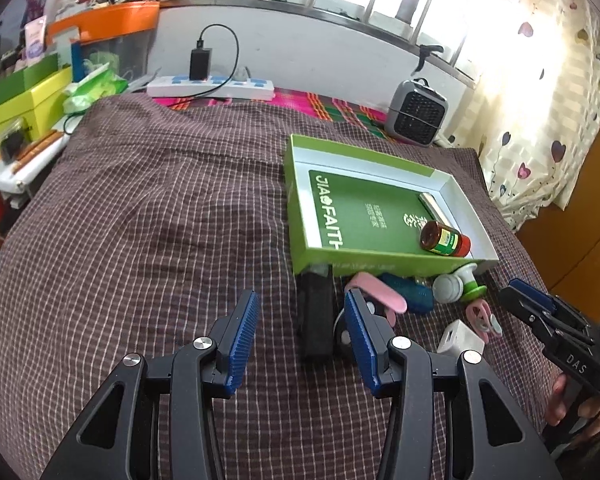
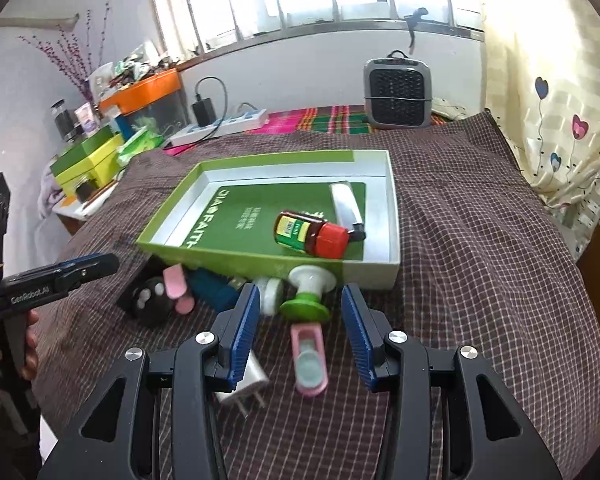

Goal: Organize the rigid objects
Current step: 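Withdraw both grippers from the box toward the remaining items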

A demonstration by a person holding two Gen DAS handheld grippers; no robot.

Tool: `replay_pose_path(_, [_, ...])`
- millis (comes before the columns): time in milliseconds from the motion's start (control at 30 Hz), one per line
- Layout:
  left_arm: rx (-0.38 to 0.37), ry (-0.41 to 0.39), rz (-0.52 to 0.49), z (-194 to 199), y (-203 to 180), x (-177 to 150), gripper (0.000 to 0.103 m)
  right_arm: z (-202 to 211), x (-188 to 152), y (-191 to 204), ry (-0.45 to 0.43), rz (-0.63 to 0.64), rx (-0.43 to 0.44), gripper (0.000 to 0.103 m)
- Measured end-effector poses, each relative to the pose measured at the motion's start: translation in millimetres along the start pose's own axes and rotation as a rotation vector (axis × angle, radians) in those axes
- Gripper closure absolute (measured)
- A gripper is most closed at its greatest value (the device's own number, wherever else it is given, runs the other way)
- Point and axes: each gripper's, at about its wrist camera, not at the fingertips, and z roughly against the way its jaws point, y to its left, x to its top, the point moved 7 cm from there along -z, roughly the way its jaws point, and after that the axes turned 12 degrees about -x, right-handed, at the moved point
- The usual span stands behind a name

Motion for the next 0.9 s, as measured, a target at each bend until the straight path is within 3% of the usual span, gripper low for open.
replay_pose_path(367, [-0.017,0.007,0.031,5,10,-20,0.059,-1,-23,35,0.040,0.076,0.142,0.054])
replay_pose_path(900, [-0.050,0.021,0.043,3,20,-28,0.059,-17,-39,54,0.091,0.180,0.083,0.052])
